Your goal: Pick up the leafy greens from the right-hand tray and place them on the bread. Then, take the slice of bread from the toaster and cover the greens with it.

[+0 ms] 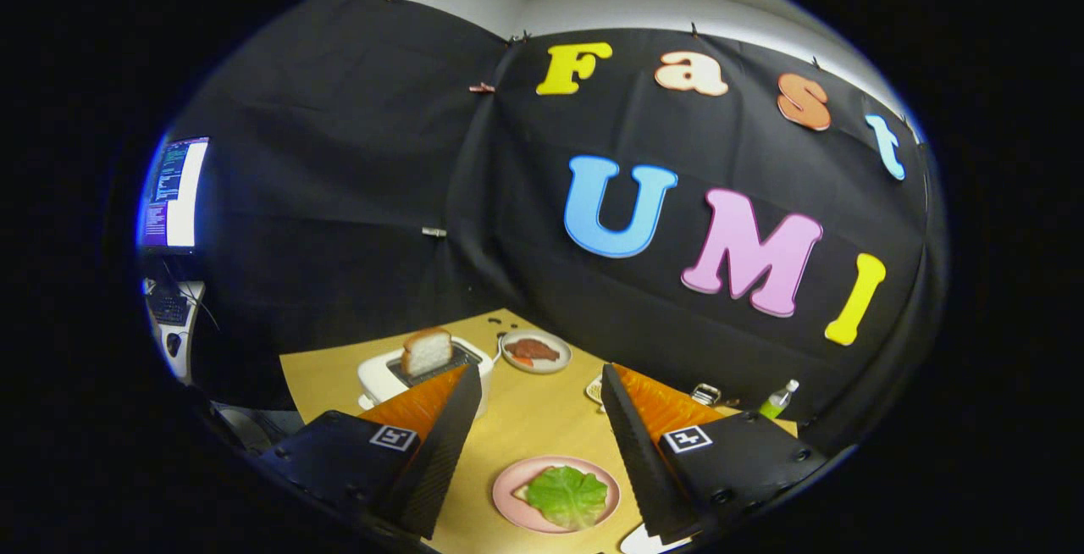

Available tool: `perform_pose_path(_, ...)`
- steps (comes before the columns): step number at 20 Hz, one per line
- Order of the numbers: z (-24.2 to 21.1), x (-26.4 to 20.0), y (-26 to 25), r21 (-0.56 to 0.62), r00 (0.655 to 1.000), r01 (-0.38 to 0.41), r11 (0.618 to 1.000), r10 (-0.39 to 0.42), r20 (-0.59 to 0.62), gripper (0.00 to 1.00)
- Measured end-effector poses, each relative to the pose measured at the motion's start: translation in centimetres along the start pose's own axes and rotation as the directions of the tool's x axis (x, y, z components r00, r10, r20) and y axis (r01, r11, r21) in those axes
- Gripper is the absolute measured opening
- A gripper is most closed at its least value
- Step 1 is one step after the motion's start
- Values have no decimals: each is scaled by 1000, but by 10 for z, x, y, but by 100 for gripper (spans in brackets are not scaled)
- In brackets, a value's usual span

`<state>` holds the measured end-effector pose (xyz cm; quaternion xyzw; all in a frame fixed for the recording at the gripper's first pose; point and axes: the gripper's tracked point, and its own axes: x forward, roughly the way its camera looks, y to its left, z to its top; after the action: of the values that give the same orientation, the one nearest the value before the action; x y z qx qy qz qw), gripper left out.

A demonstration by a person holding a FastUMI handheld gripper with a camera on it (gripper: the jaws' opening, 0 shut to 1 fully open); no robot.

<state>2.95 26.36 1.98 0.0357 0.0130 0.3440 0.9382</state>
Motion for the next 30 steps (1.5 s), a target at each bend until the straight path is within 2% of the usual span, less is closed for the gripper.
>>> perform_pose_path(3,62,2,21,10,994,-33,999,32,106,90)
perform_pose_path(6,102,14,38,-1,986,-54,999,54,155,92)
perform_pose_path(9,106,40,72,7,987,-105,994,104,127,92)
perform_pose_path(11,89,62,97,30,990,-129,991,127,56,92)
perform_pose_path(13,61,91,113,69,992,-121,990,124,-36,92)
perform_pose_path(16,2,134,127,147,973,-87,985,116,-200,91)
perform_pose_path(21,-78,193,145,310,909,13,951,118,-400,88)
perform_pose_path(26,-128,224,155,337,848,113,935,86,-523,81)
perform_pose_path(28,-141,228,157,329,833,138,934,71,-549,76)
perform_pose_path(29,-144,229,154,311,829,154,938,49,-557,68)
perform_pose_path(30,-147,230,149,294,825,168,941,29,-564,55)
